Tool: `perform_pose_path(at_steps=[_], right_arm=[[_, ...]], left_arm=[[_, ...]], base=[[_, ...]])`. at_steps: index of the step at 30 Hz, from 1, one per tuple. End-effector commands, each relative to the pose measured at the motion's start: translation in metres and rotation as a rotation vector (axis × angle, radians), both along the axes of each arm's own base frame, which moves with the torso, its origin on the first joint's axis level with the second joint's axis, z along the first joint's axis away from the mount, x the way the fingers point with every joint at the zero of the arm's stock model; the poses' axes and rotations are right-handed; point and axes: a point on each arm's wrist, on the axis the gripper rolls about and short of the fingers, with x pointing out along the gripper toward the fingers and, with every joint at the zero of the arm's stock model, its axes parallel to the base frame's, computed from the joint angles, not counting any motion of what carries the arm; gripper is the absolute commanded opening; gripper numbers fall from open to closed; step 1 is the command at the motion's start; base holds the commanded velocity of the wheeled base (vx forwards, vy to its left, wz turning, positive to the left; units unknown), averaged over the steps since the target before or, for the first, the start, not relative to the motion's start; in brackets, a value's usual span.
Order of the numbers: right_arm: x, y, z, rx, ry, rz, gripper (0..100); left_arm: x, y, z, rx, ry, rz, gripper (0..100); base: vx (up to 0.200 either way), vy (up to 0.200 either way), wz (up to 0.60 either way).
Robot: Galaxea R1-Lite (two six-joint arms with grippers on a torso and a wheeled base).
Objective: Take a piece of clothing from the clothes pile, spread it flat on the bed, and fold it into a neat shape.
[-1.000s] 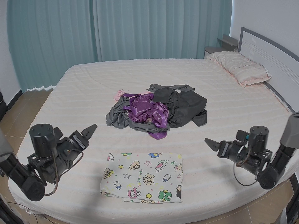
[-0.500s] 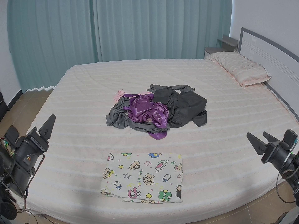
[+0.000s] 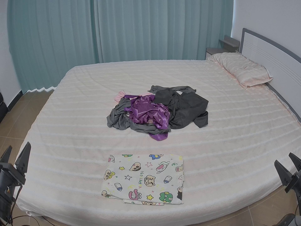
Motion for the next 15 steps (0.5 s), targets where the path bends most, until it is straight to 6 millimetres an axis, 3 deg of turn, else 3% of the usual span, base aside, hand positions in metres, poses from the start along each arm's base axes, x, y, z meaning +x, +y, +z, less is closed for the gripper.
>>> perform_pose_path(at_steps=[1, 10, 15], right_arm=[[-0.046, -0.012, -0.022, -0.082, -0.099, -0.133, 100], [-0.07, -0.012, -0.05, -0.226, -0.047, -0.216, 100], [-0.08, -0.012, -0.047, -0.253, -0.059, -0.225, 100]], left_arm=[[-0.072, 0.024, -0.01, 0.105, -0.114, 0.087, 100], [-0.089, 0.026, -0.026, 0.193, -0.11, 0.216, 100], [-0.089, 0.025, -0.029, 0.2, -0.092, 0.266, 100]], base=[[0.0, 0.0, 0.0], [0.0, 0.0, 0.0], [0.0, 0.0, 0.0]])
